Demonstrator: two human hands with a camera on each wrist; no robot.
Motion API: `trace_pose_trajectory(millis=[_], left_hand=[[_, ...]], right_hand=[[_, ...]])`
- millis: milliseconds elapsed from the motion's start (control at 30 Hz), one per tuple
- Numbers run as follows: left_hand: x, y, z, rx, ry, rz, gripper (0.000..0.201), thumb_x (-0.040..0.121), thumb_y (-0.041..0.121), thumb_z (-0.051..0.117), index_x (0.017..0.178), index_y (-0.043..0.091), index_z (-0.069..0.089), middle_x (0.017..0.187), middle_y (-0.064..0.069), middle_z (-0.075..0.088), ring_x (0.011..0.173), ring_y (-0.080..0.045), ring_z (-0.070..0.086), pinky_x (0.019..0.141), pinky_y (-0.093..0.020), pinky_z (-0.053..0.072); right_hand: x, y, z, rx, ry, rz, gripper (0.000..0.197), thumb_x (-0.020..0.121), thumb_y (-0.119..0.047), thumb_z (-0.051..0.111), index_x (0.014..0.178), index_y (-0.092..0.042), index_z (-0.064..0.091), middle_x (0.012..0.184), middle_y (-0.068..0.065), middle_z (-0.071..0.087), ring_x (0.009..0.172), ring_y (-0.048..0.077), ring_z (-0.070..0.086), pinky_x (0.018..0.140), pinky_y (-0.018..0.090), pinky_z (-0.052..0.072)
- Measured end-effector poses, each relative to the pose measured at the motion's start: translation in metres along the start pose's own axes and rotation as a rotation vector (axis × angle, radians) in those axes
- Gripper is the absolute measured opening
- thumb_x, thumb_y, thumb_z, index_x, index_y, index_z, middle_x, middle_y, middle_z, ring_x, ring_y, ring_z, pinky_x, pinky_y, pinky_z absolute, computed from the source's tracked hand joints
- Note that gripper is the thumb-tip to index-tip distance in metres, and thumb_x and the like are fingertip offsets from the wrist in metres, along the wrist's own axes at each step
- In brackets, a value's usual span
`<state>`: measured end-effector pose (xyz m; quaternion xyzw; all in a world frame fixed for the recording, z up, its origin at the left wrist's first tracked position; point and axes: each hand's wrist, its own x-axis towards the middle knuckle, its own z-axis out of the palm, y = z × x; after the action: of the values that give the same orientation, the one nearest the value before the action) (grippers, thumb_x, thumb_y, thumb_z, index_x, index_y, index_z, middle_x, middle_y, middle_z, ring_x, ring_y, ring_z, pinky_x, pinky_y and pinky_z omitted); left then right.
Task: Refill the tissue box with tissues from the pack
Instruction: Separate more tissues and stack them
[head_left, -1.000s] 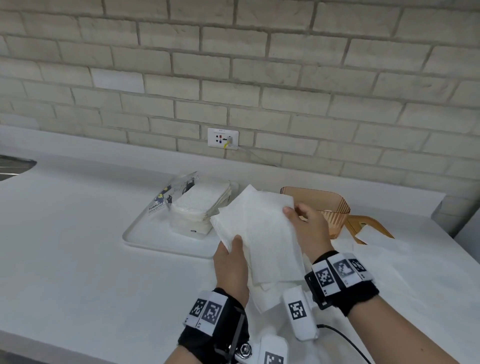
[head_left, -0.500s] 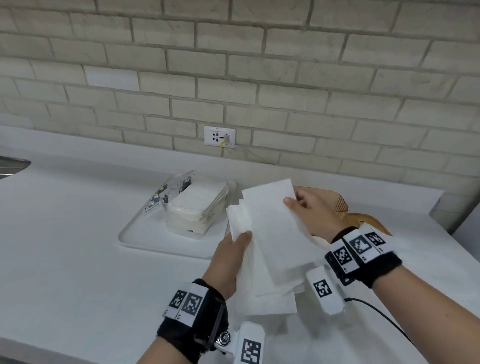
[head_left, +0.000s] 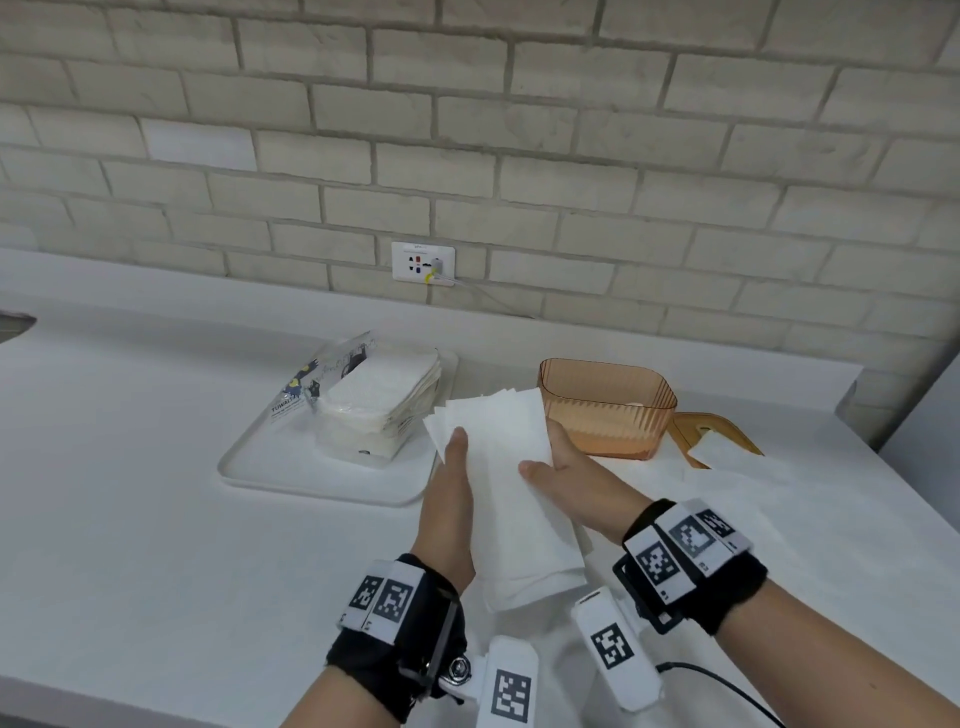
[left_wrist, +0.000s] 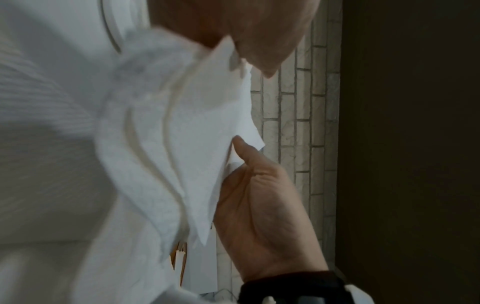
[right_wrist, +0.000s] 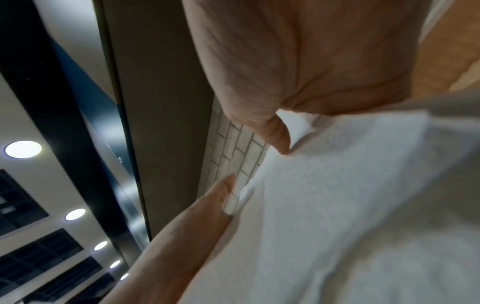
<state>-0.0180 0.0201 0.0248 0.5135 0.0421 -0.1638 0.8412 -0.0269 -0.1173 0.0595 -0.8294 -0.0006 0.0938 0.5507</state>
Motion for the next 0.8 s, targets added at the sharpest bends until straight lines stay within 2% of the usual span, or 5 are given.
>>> trace_pose_trajectory(millis=[200,367,467,633,800], left_hand=[[0.003,-0.008,-0.010,0.107,0.025,-0.034,0.032,0.096,0.013,0.049,0.127,0.007,0.054,0.111,-0.017,0.069,0.100,-0.034,0.066,0.080,-0.040,0.053],[0.007,0.003,-0.071,0.040,0.279,0.040,0.036,0.095,0.009,0.049,0.130,0.000,0.050,0.105,-0.016,0.064,0.085,-0.028,0.061,0.071,-0.034,0.049],[0.001,0.006,-0.108,-0.014,0.390,0.070,0.039,0.095,0.009,0.048,0.134,0.003,0.046,0.110,-0.015,0.061,0.083,-0.025,0.059,0.068,-0.031,0.047],[-0.008,-0.003,-0.118,-0.006,0.385,0.042,0.041,0.096,0.013,0.048,0.136,0.008,0.045,0.126,-0.017,0.059,0.099,-0.031,0.059,0.070,-0.035,0.048],[-0.014,-0.012,-0.109,0.000,0.369,0.025,0.039,0.096,0.012,0.048,0.134,0.009,0.045,0.118,-0.017,0.060,0.090,-0.028,0.060,0.068,-0.034,0.048]], right_hand=[[-0.001,-0.004,-0.003,-0.083,-0.029,-0.018,0.053,0.099,-0.023,0.041,0.145,-0.022,0.015,0.133,-0.006,0.043,0.115,0.011,0.047,0.095,0.026,0.041],[0.011,0.024,-0.026,-0.528,0.132,-0.054,0.048,0.096,-0.026,0.048,0.140,-0.017,0.032,0.111,-0.004,0.052,0.095,0.012,0.048,0.082,0.024,0.038],[0.011,0.052,-0.019,-1.045,-0.133,-0.105,0.039,0.094,-0.023,0.050,0.132,-0.022,0.045,0.129,0.000,0.046,0.114,0.019,0.042,0.093,0.032,0.038],[0.019,0.060,0.021,-1.266,-0.319,-0.419,0.045,0.094,-0.019,0.045,0.139,-0.027,0.038,0.142,-0.003,0.037,0.129,0.022,0.030,0.096,0.041,0.035],[0.046,0.055,0.034,-1.294,-0.431,-0.174,0.045,0.086,-0.013,0.057,0.127,-0.024,0.043,0.129,0.002,0.045,0.121,0.029,0.035,0.097,0.045,0.034]])
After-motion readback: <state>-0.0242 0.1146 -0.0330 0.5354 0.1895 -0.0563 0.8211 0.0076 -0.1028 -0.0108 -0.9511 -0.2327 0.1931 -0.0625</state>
